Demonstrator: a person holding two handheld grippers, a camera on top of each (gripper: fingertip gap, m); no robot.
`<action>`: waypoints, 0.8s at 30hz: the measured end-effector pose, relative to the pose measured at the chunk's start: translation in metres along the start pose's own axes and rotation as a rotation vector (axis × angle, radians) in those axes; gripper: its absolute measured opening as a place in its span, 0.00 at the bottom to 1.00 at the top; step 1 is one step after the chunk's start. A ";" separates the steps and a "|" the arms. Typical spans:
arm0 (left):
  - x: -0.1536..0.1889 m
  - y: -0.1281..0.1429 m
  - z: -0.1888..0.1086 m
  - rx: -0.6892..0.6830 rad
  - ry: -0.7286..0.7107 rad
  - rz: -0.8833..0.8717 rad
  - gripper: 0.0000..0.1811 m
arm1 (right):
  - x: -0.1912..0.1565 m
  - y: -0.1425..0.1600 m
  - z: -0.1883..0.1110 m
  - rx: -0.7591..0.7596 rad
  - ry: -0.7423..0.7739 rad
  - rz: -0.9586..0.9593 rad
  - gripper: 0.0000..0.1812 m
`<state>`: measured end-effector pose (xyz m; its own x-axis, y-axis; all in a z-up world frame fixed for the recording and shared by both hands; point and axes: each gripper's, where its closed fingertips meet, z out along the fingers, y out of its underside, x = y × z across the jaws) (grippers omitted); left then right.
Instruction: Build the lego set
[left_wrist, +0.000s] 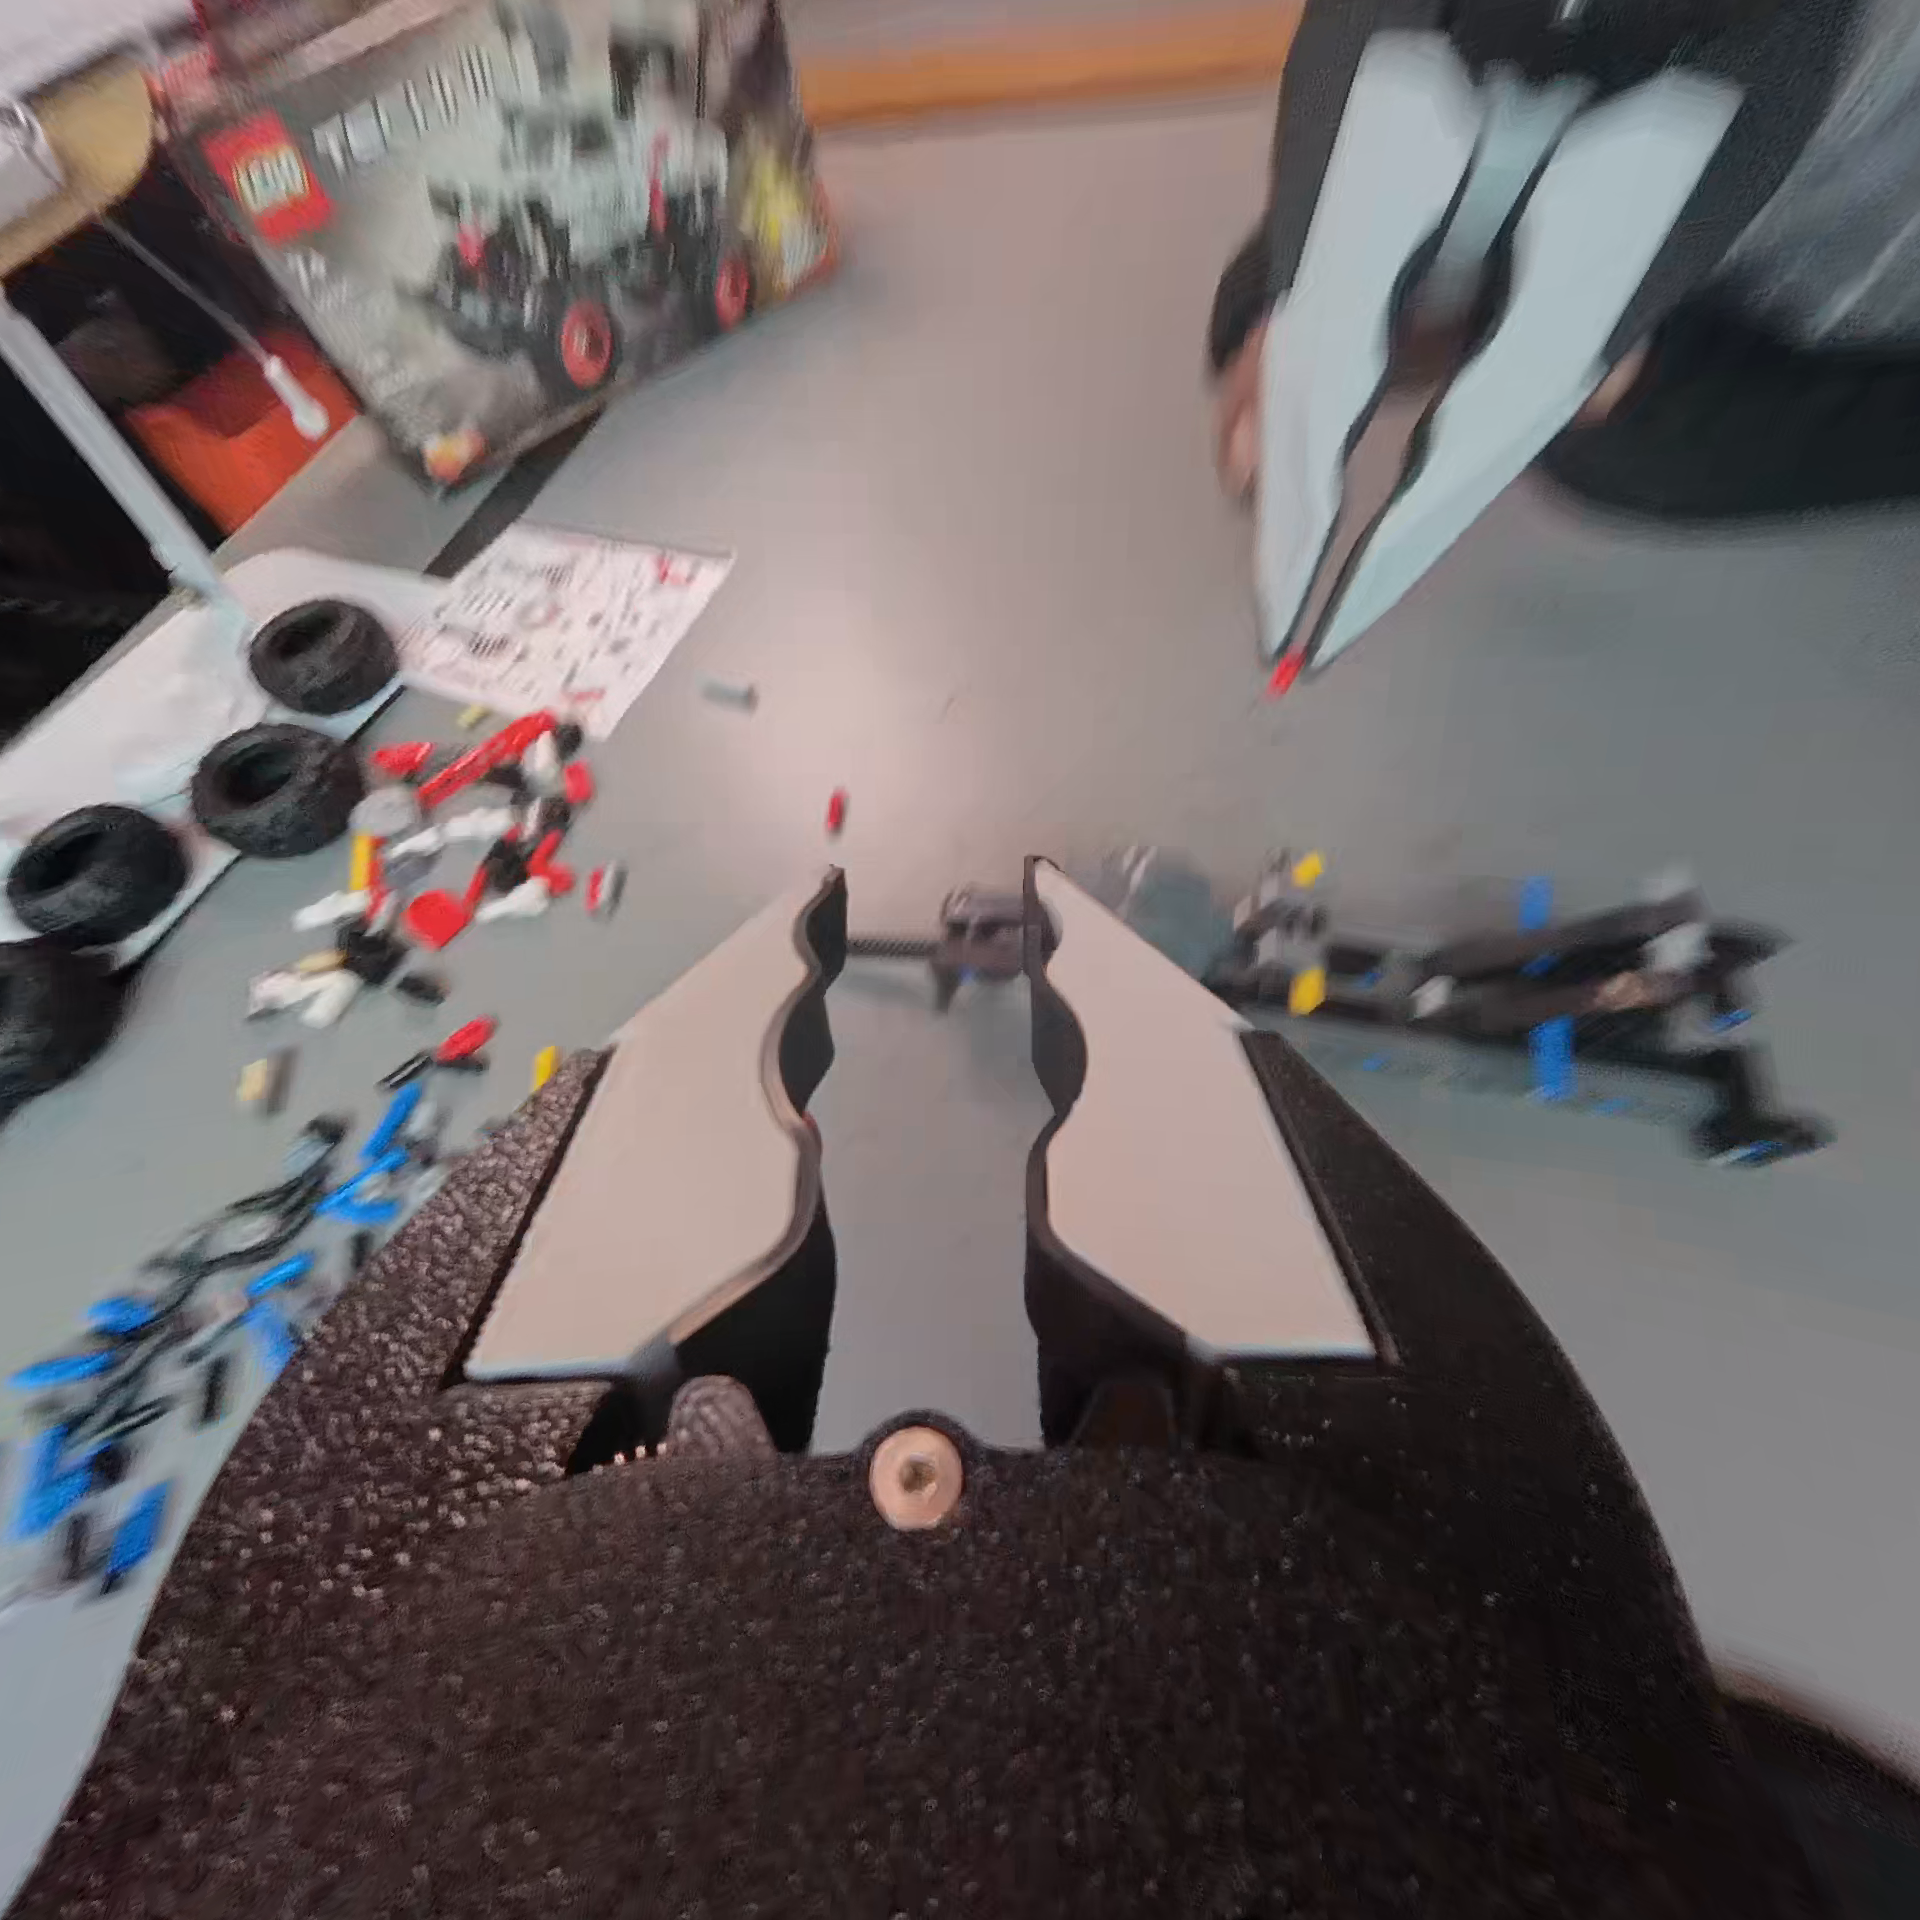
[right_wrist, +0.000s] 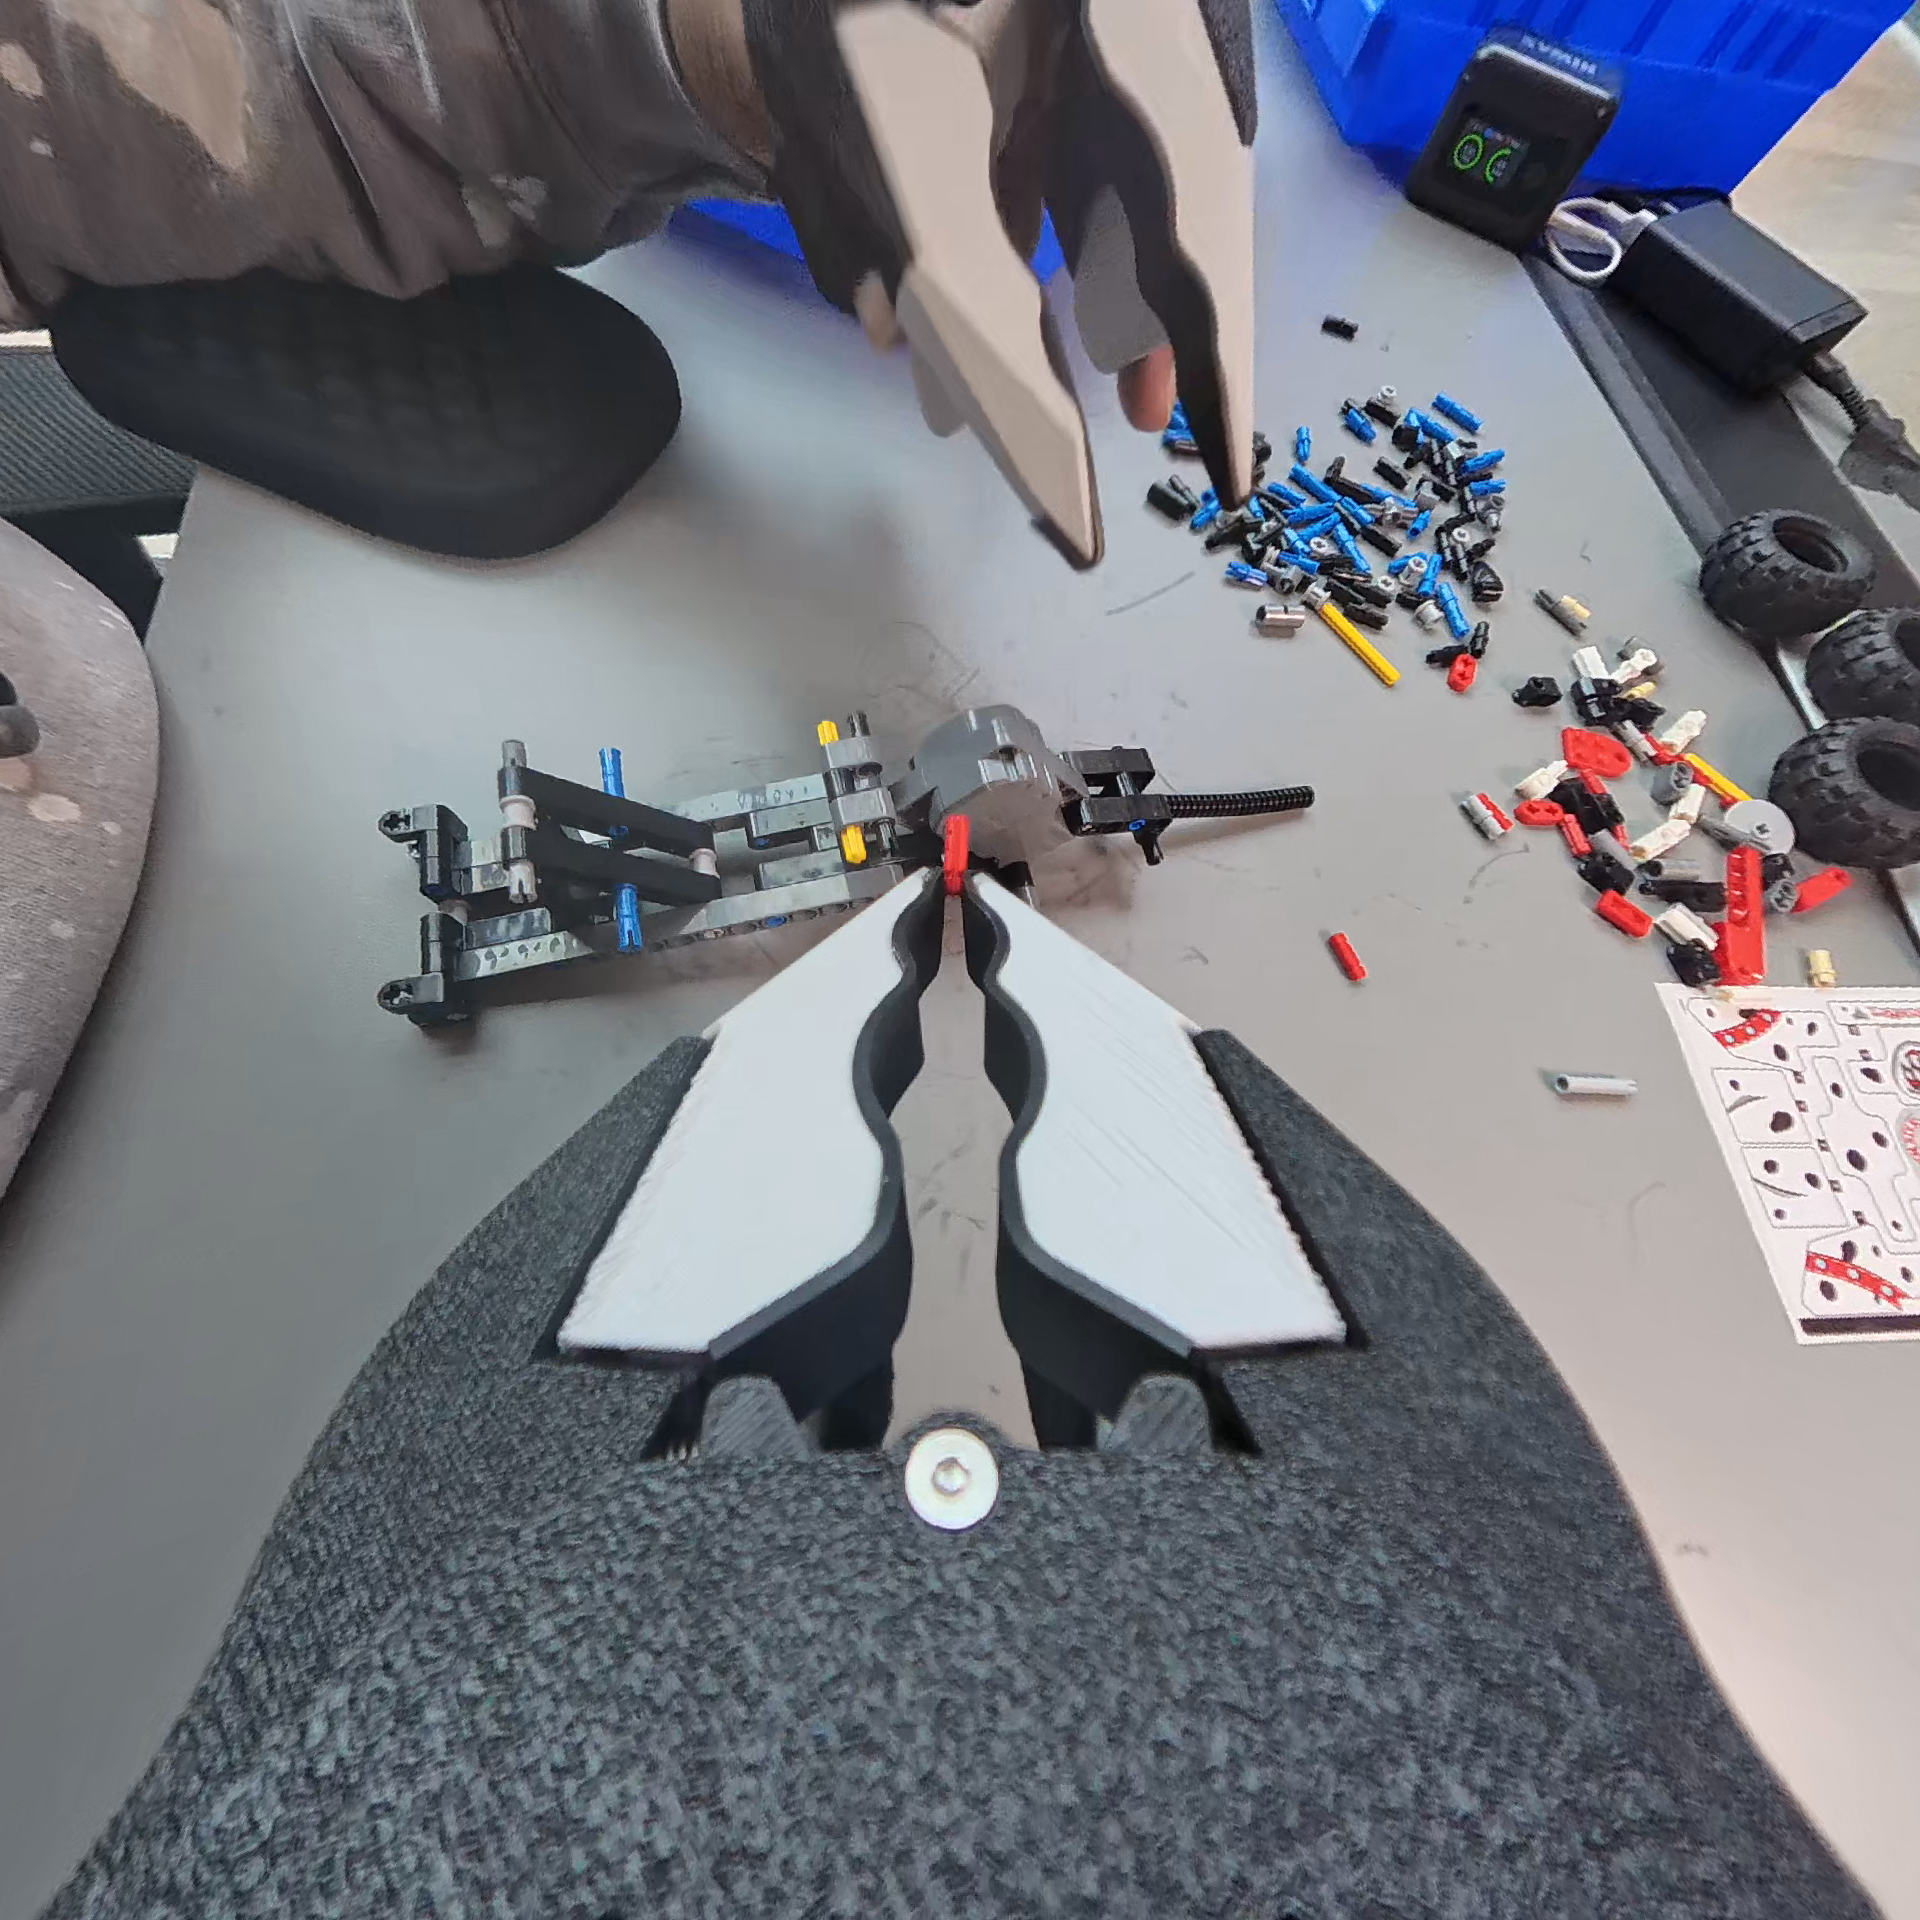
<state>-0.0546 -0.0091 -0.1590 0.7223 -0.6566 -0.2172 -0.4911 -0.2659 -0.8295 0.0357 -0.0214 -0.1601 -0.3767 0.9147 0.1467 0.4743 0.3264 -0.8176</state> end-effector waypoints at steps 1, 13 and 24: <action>0.007 -0.025 -0.011 0.159 0.087 -0.128 0.17 | -0.001 -0.004 -0.001 0.007 0.003 -0.010 0.02; 0.070 -0.072 -0.017 0.321 0.547 -0.586 0.14 | -0.017 -0.054 -0.013 0.056 0.096 -0.261 0.02; 0.084 -0.091 -0.042 0.447 0.681 -0.592 0.02 | -0.031 -0.089 -0.028 0.263 0.093 -0.294 0.02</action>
<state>0.0304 -0.0701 -0.0805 0.2904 -0.8052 0.5170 0.1852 -0.4828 -0.8559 0.0271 -0.0722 -0.0763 -0.3867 0.8130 0.4353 0.1332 0.5164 -0.8459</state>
